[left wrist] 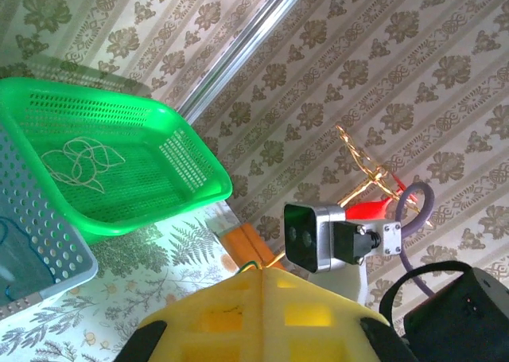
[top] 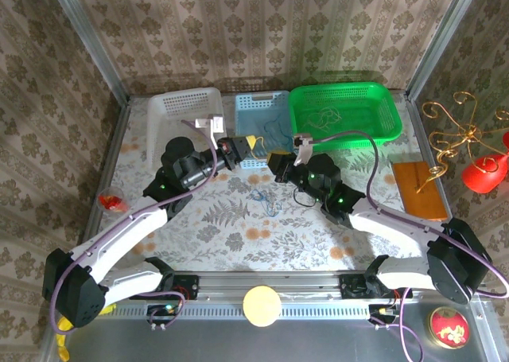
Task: Untangle the cables
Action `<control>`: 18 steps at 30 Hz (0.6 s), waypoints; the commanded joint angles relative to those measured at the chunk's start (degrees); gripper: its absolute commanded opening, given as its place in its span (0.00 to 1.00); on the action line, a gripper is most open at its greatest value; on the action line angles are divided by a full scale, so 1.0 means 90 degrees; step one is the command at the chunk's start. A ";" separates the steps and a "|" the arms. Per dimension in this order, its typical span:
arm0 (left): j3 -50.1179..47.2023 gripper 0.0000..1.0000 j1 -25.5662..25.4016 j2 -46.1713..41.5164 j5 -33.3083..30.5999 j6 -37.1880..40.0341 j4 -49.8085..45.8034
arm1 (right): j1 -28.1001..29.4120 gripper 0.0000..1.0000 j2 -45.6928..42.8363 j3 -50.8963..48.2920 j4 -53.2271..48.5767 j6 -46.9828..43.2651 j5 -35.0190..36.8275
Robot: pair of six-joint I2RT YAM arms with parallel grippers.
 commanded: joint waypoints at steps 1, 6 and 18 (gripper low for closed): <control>0.0219 0.00 0.0125 -0.0113 0.0116 0.0012 0.0177 | -0.0029 0.05 0.0075 -0.0338 0.0358 0.0160 0.0030; 0.0427 0.00 0.0391 -0.0055 0.0282 0.0017 0.0165 | -0.0028 0.00 0.0105 -0.0791 0.0527 0.0358 0.0112; 0.0659 0.00 0.1246 0.0010 0.0542 0.0121 -0.0055 | -0.0024 0.07 0.0112 -0.0635 0.0227 0.0290 -0.0172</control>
